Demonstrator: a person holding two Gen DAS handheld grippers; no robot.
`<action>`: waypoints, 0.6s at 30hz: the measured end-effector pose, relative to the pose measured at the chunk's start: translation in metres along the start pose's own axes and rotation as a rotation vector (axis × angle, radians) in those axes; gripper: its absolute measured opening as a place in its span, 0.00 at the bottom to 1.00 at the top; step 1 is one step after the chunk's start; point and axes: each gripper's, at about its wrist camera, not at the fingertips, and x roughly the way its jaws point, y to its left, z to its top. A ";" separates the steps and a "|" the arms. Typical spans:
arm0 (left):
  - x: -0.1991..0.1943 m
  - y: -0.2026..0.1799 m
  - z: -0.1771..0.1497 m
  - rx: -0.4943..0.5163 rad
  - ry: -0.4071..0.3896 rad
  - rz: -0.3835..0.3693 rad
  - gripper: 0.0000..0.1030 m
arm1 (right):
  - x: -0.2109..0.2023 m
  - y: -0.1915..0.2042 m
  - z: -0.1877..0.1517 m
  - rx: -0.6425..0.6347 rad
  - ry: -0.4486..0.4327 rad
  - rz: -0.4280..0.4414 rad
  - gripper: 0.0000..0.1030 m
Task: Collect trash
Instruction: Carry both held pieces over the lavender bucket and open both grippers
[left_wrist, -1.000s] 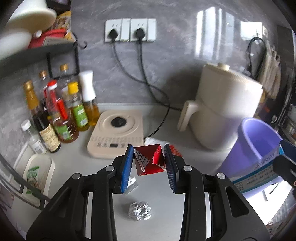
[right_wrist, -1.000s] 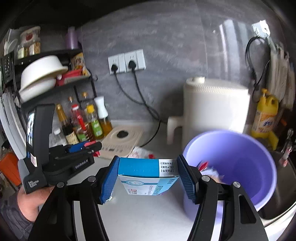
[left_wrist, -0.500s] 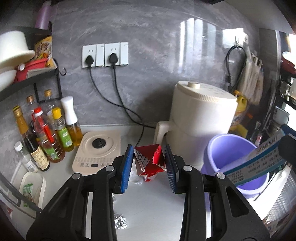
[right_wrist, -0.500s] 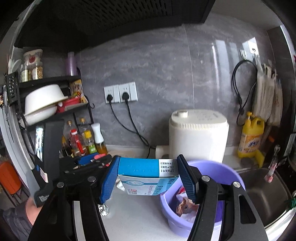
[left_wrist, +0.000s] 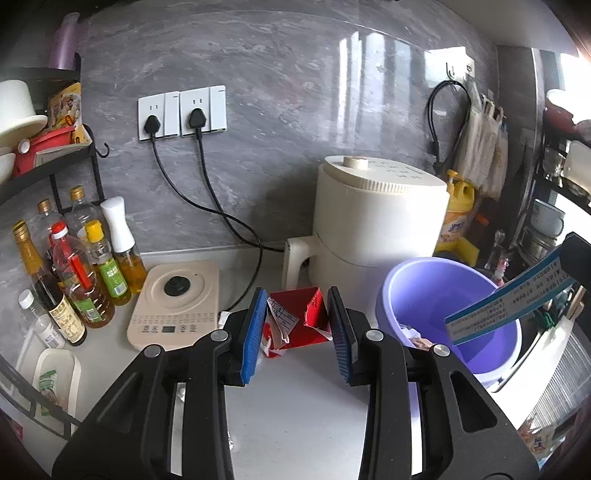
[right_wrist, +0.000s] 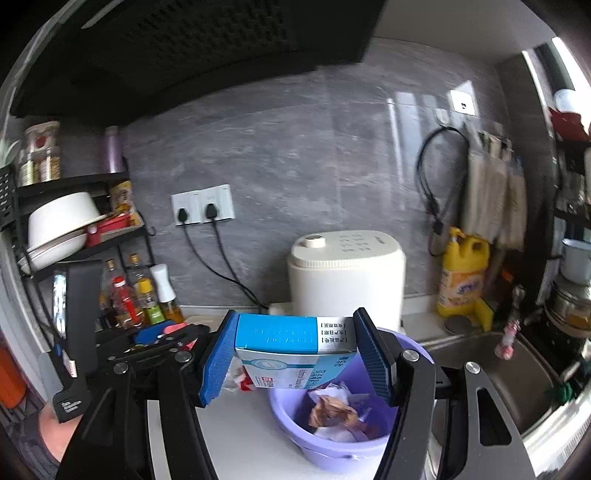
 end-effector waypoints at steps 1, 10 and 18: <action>0.001 -0.002 0.000 0.002 0.002 -0.004 0.33 | 0.000 -0.003 -0.001 0.002 0.000 -0.010 0.60; 0.005 -0.030 0.000 0.038 0.005 -0.060 0.33 | 0.003 -0.037 -0.018 0.061 0.078 -0.144 0.81; 0.010 -0.060 0.001 0.087 0.016 -0.113 0.33 | -0.008 -0.065 -0.032 0.116 0.096 -0.187 0.83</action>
